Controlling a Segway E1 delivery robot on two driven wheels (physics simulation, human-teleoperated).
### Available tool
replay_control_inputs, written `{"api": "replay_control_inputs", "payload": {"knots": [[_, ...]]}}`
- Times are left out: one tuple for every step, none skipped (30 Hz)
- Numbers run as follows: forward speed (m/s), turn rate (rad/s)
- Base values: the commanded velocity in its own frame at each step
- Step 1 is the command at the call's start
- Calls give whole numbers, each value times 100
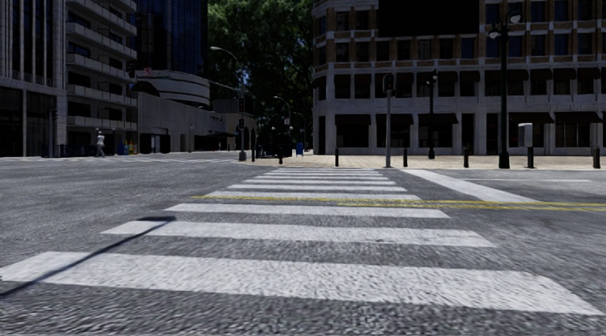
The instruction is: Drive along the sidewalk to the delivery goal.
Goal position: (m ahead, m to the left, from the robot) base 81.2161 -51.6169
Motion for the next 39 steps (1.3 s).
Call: {"api": "replay_control_inputs", "payload": {"knots": [[200,0],[200,0],[200,0],[200,0],[200,0],[200,0],[200,0],[200,0],[200,0],[200,0],[200,0],[200,0],[200,0],[200,0],[200,0],[200,0],[200,0],[200,0],[200,0],[200,0],[200,0],[200,0],[200,0],[200,0],[200,0],[200,0],[200,0],[200,0],[200,0],[200,0],[200,0],[200,0],[200,0],[200,0],[200,0],[200,0],[200,0],[200,0],[200,0]]}}
